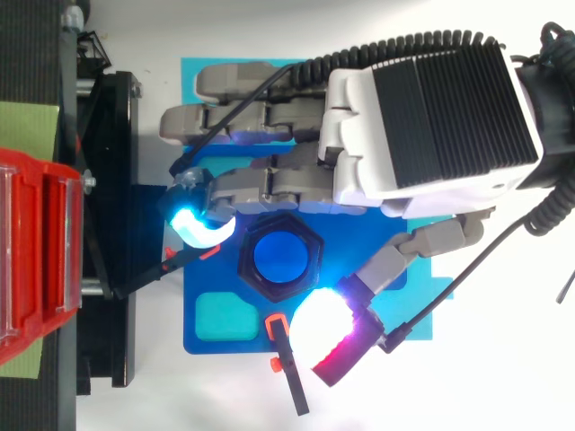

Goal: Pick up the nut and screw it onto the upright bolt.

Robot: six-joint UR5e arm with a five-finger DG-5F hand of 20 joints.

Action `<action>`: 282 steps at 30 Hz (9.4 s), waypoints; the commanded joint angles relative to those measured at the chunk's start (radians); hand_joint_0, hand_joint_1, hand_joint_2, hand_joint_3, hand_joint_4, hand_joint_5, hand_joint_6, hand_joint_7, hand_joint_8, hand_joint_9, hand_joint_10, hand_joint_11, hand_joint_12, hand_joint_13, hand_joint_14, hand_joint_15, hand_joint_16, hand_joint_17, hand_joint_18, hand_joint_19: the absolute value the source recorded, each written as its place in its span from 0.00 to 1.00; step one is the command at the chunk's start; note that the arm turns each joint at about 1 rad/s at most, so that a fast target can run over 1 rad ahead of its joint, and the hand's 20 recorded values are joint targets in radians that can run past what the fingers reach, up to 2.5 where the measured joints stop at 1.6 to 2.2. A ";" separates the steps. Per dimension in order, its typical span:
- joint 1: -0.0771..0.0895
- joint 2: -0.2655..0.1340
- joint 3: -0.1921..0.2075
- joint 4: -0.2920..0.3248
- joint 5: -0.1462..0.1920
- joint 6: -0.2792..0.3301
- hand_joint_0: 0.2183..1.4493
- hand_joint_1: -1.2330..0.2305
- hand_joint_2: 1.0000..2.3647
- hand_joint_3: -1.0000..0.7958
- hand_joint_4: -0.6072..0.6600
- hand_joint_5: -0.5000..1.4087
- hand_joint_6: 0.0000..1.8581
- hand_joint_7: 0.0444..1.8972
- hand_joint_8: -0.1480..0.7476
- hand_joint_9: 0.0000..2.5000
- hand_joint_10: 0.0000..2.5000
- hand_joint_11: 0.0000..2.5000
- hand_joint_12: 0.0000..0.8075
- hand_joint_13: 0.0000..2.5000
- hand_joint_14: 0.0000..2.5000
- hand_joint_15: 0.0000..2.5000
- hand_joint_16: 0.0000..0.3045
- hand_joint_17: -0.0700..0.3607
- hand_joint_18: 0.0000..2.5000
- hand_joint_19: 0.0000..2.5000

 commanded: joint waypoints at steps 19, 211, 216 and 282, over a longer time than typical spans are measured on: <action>0.002 -0.001 0.000 -0.033 0.000 0.000 0.19 0.67 0.00 0.28 0.71 0.21 0.27 0.50 0.45 0.20 0.00 0.00 0.39 0.05 0.00 0.00 0.12 0.35 0.00 0.00; 0.010 0.001 0.017 -0.062 -0.009 0.015 0.21 0.61 0.00 0.28 0.67 0.18 0.27 0.41 0.42 0.17 0.00 0.00 0.36 0.06 0.00 0.00 0.11 0.33 0.00 0.00; 0.012 0.001 0.017 -0.062 -0.011 0.015 0.21 0.61 0.00 0.28 0.68 0.18 0.27 0.41 0.42 0.17 0.00 0.00 0.36 0.06 0.00 0.00 0.11 0.33 0.00 0.00; 0.012 0.001 0.017 -0.062 -0.007 0.015 0.21 0.62 0.00 0.28 0.71 0.23 0.27 0.60 0.47 0.29 0.00 0.00 0.29 0.19 0.00 0.00 0.06 0.26 0.04 0.00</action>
